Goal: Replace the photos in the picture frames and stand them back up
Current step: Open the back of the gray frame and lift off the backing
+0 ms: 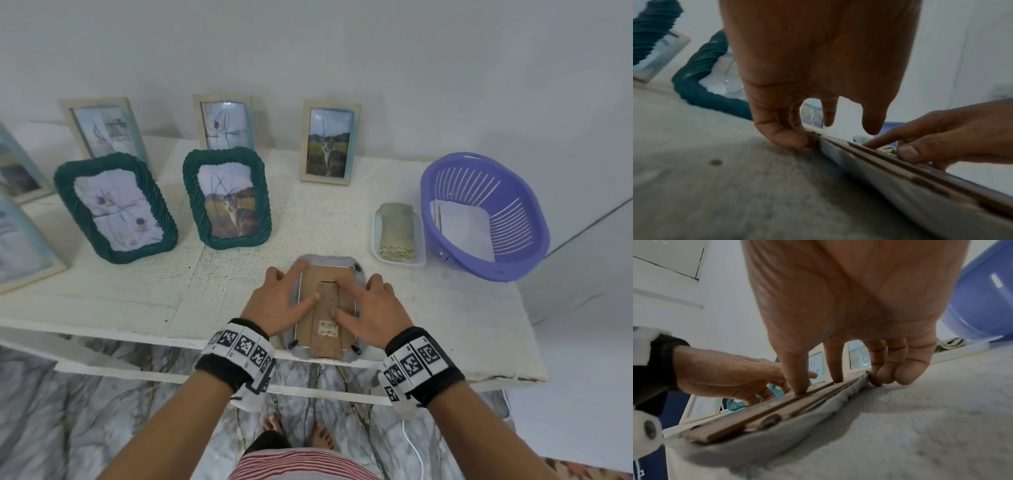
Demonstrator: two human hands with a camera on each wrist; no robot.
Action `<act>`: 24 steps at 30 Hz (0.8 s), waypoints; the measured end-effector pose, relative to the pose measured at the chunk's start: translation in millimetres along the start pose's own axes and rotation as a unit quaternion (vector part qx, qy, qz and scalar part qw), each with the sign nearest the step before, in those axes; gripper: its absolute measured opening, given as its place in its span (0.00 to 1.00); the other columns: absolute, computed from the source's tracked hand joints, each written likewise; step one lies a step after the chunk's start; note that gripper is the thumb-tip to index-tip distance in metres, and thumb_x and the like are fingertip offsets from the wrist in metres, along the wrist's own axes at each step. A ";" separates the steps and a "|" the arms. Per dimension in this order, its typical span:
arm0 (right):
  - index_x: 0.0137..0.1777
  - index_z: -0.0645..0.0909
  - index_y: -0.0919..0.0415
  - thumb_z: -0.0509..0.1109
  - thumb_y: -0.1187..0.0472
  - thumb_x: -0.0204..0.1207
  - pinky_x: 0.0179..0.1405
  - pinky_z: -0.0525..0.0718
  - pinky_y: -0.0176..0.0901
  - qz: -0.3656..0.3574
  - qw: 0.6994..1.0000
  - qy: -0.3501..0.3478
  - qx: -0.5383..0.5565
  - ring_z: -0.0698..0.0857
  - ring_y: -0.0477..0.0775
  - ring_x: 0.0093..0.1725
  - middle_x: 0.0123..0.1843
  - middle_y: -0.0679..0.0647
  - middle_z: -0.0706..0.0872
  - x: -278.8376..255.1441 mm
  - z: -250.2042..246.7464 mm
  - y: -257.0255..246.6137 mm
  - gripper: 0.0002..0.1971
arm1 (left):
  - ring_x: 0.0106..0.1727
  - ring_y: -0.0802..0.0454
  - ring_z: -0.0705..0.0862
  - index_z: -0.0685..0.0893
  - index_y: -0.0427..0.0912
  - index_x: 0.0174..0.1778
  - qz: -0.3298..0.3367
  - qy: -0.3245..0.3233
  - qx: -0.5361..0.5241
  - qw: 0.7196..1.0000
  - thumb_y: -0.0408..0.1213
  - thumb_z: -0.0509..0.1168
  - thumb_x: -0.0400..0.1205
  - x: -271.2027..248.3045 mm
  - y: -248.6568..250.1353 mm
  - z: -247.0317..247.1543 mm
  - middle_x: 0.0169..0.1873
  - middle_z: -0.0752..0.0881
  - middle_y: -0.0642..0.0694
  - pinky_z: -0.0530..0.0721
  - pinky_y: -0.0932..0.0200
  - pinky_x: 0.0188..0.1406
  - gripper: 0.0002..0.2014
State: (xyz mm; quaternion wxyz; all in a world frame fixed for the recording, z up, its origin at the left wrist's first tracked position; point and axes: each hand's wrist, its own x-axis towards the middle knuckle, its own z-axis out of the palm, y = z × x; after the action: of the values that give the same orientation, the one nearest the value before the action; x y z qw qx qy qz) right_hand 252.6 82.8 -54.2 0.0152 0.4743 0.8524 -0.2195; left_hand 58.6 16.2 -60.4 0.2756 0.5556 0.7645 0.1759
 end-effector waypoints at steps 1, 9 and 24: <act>0.78 0.64 0.38 0.64 0.35 0.75 0.58 0.78 0.53 0.000 1.000 0.000 -0.009 0.73 0.62 0.56 0.58 0.60 0.71 0.5 0.3 0.4 0.31 | 0.55 0.44 0.80 0.55 0.66 0.82 -0.001 -0.012 0.029 0.999 0.67 0.59 0.80 2.1 1.7 -1.5 0.58 0.69 0.45 0.79 0.55 0.55 0.35; 0.79 0.62 0.38 0.61 0.33 0.75 0.57 0.77 0.51 0.010 0.999 0.005 -0.047 0.73 0.61 0.57 0.58 0.59 0.71 -0.5 -0.3 -1.8 0.32 | 0.55 0.42 0.81 0.60 0.54 0.83 0.021 -0.019 0.115 0.993 0.68 0.56 0.80 6.2 7.4 -1.8 0.61 0.71 0.42 0.80 0.54 0.52 0.37; 0.60 0.81 0.53 0.60 0.47 0.77 0.43 0.83 0.54 -0.123 0.985 0.120 0.017 0.75 0.57 0.48 0.54 0.56 0.78 -29.9 5.1 5.4 0.17 | 0.77 0.46 0.60 0.44 0.54 0.85 0.051 -0.010 0.090 0.995 0.83 0.54 0.63 -13.1 -20.4 9.9 0.80 0.59 0.50 0.65 0.42 0.75 0.60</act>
State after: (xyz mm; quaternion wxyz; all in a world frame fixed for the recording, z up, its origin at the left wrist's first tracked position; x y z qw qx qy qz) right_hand 272.5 59.3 -53.7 -0.1220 0.3892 0.8960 -0.1754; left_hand 52.3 -3.2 -76.9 0.2223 0.6181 0.7453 0.1147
